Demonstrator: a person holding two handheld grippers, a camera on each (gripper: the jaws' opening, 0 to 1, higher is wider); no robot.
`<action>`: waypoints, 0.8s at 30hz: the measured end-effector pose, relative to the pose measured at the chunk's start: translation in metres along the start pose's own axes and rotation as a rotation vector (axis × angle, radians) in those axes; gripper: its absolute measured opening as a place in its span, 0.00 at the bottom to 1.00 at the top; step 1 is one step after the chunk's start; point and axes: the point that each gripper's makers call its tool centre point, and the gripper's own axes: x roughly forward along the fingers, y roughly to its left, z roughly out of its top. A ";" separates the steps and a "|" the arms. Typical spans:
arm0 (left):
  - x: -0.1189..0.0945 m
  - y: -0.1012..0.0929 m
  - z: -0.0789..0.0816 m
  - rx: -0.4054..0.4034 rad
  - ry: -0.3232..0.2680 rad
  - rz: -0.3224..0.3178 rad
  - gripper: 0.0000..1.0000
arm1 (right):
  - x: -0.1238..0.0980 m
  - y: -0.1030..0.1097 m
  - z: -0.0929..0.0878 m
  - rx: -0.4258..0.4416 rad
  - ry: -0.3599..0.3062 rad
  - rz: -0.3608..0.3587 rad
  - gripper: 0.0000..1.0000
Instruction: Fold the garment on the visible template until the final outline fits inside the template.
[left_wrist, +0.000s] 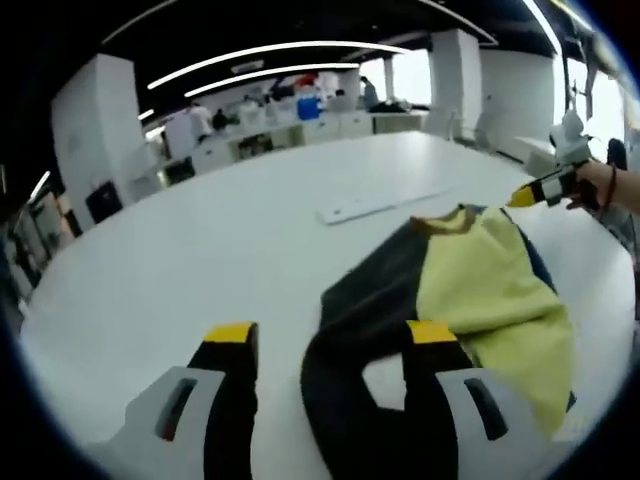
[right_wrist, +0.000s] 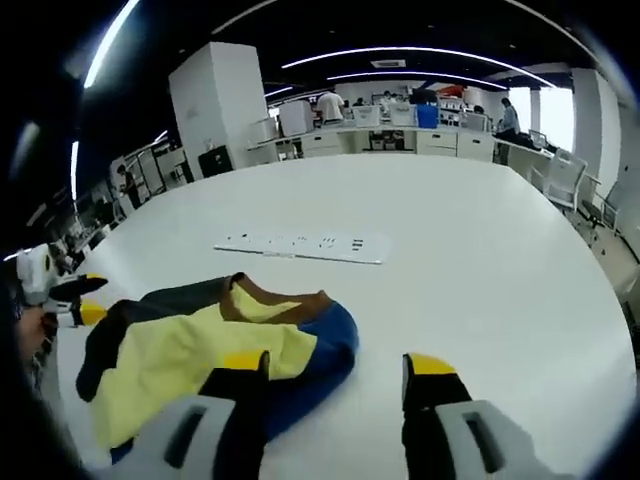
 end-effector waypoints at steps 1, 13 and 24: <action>-0.003 -0.004 0.003 0.005 -0.006 -0.014 0.59 | -0.003 0.003 -0.001 0.006 0.004 0.006 0.56; -0.034 -0.040 0.021 0.002 -0.062 -0.107 0.74 | -0.029 0.040 -0.002 -0.030 0.005 0.078 0.57; -0.057 -0.079 0.010 0.087 -0.077 -0.168 0.82 | -0.050 0.070 -0.031 -0.047 0.026 0.114 0.58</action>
